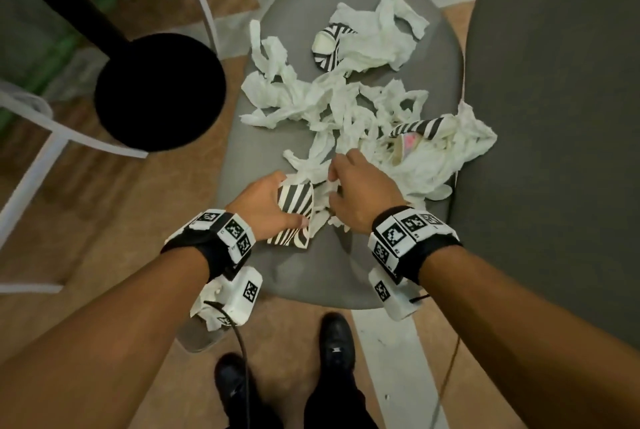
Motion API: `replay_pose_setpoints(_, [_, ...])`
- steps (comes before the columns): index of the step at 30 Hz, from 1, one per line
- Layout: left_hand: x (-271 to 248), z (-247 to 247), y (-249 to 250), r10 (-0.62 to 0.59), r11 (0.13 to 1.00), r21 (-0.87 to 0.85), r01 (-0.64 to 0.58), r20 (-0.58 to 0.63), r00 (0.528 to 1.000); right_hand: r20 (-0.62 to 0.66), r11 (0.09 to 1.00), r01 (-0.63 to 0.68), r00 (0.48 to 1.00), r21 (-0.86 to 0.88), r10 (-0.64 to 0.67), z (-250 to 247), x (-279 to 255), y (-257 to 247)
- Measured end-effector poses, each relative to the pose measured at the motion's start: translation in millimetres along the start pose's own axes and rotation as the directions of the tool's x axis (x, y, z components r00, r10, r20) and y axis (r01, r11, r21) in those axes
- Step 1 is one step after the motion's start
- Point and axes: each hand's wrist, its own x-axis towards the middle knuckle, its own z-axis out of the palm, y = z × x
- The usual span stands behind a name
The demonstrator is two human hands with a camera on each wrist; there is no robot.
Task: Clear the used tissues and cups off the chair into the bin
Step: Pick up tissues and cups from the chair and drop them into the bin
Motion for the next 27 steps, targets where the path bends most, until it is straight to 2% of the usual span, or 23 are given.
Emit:
replay_pose_setpoints(2, [-8.5,-4.0,3.4,0.018,0.999,-0.042,-0.016,0.067,0.998,-0.023,0.99,0.109,0.993,-0.088,-0.112,-2.5,8.1,-3.0])
replay_pose_setpoints(4, [-14.4,-6.7,5.2,0.036,0.998,-0.055,-0.029,0.133,0.99,0.085,0.953,0.239,0.97,-0.185,-0.227,-3.4,13.9,-5.2])
replay_pose_setpoints(6, [-20.7,-12.9,6.5,0.03,0.999,-0.029,-0.026,0.146,0.989,0.229,0.889,0.32,0.94,-0.328,-0.254,-2.7,18.1,-9.2])
replay_pose_setpoints(8, [-24.9,-17.3,3.8,0.029,0.999,-0.041,-0.023,0.132,0.991,0.265,0.82,0.332,0.937,-0.466,-0.228,2.0,19.3,-10.1])
replay_pose_setpoints(10, [-29.0,-22.2,-2.6,0.023,0.995,-0.094,-0.015,0.075,0.997,0.174,0.822,0.286,0.958,-0.492,-0.229,5.5,19.1,-11.0])
replay_pose_setpoints(14, [-33.8,-30.5,-16.3,-0.098,0.957,-0.286,0.058,-0.129,0.987,-0.028,0.981,0.12,0.992,-0.154,-0.125,0.7,14.2,-18.9])
replay_pose_setpoints(16, [-38.9,-30.8,-16.7,-0.124,0.923,-0.381,0.058,-0.15,0.981,-0.064,0.992,0.11,0.992,0.067,-0.106,-2.1,10.6,-26.0])
replay_pose_setpoints(18, [-44.4,-28.0,-14.7,-0.142,0.89,-0.453,0.05,-0.171,0.975,-0.095,0.964,0.152,0.986,0.217,-0.134,-4.8,5.0,-35.3])
replay_pose_setpoints(22, [-57.6,-18.2,-12.6,-0.16,0.831,-0.554,0.037,-0.174,0.972,-0.113,0.935,0.084,0.992,0.345,-0.047,-3.0,-6.5,-57.4])
replay_pose_setpoints(25, [-64.5,-10.0,-11.0,-0.144,0.859,-0.51,0.044,-0.157,0.977,-0.185,0.921,0.059,0.983,0.386,0.015,4.6,-7.9,-68.8])
replay_pose_setpoints(27, [-66.6,-6.4,-16.0,-0.178,0.875,-0.481,0.06,-0.203,0.963,-0.17,0.908,-0.012,0.981,0.418,0.091,10.9,-7.5,-70.6])
